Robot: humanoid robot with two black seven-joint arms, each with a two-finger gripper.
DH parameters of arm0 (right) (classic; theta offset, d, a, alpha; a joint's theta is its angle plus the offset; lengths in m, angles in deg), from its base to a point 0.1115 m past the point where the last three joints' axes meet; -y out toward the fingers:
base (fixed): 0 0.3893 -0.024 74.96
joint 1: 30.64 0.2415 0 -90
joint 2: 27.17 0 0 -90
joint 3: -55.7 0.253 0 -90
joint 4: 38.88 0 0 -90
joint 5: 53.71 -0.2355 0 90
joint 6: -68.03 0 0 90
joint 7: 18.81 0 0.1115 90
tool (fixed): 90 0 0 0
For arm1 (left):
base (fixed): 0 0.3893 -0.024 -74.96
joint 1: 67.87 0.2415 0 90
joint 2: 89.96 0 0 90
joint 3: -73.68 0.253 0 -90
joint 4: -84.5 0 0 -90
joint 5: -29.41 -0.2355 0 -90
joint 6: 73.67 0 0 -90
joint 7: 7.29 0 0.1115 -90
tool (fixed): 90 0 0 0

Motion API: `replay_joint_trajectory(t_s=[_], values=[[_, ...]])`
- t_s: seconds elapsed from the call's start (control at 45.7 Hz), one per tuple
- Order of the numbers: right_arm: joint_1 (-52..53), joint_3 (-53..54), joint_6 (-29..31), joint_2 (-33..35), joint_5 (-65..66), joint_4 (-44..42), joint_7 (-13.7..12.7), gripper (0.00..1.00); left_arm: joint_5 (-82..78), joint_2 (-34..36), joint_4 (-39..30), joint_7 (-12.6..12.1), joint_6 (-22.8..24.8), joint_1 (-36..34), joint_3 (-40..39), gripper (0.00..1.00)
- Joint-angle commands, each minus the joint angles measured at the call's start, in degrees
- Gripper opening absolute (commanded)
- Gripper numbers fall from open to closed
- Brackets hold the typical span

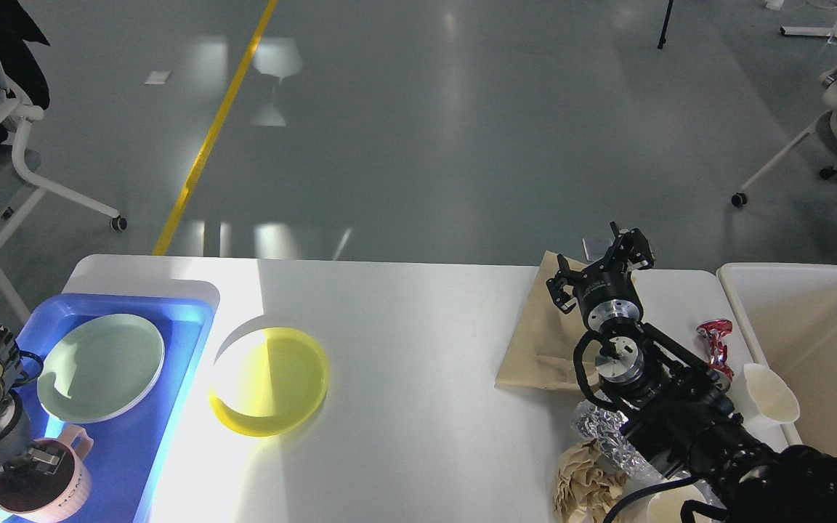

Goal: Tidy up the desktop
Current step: 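Lift the pink mug and set it down near the blue tray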

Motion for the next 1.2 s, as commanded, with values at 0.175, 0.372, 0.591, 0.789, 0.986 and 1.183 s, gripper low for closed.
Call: replay_joint_trajectory(t_s=[0.175,0.372,0.591,0.789,0.986,1.183], values=[[0.0,0.0,0.1,0.0,0.0,0.0,0.0,1.00,1.4,-1.1,2.9,0.7,-3.2,3.3,-0.8,0.02],[0.0,0.0,0.1,0.0,0.0,-0.1,0.0,1.00,3.7,-1.1,2.9,1.0,-2.5,3.3,-2.2,0.04],[0.0,0.0,0.1,0.0,0.0,0.0,0.0,1.00,6.8,-2.3,2.8,0.9,-2.1,4.1,-2.3,0.06],[0.0,0.0,0.0,0.0,0.0,0.0,0.0,1.00,7.0,-2.6,2.9,0.6,-2.5,4.2,-2.3,0.19],[0.0,0.0,0.1,0.0,0.0,0.0,0.0,1.00,7.0,-2.6,2.9,0.2,-2.1,4.1,-2.3,0.81],[0.0,0.0,0.0,0.0,0.0,-0.1,0.0,1.00,7.0,-2.3,2.9,0.2,2.3,2.7,-2.6,0.98]])
